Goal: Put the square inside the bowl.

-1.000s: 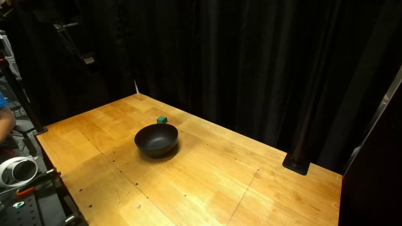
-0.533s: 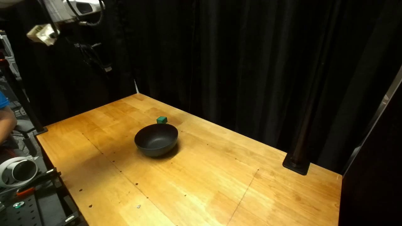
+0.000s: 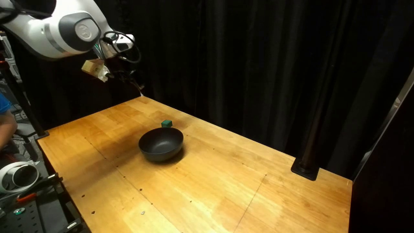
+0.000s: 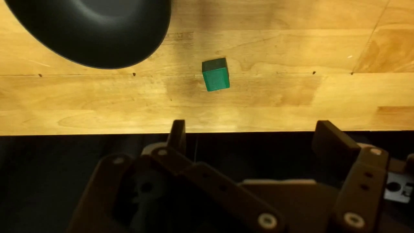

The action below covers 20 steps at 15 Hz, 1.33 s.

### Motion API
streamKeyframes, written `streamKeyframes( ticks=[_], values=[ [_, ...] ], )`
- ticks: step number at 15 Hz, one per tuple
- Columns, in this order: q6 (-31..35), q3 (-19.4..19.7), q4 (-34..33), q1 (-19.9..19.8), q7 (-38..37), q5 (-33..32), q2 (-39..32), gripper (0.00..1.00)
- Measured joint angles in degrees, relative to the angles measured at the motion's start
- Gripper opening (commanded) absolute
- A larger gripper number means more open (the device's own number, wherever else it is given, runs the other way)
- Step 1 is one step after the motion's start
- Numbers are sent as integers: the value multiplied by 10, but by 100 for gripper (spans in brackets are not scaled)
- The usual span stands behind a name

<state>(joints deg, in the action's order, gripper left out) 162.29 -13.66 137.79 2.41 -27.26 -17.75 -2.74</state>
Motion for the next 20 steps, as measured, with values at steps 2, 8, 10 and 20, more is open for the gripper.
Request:
streamKeyframes(
  ticks=[2,8,10,20],
  values=[
    [18,13,-31,-1,-53,-64,-61,100],
    [28,55,-131,24,-110,-135,-208,100],
    [37,60,-158,29,-112,-135,-248,100],
    [75,126,-248,88,-125,-136,-365,58]
  ],
)
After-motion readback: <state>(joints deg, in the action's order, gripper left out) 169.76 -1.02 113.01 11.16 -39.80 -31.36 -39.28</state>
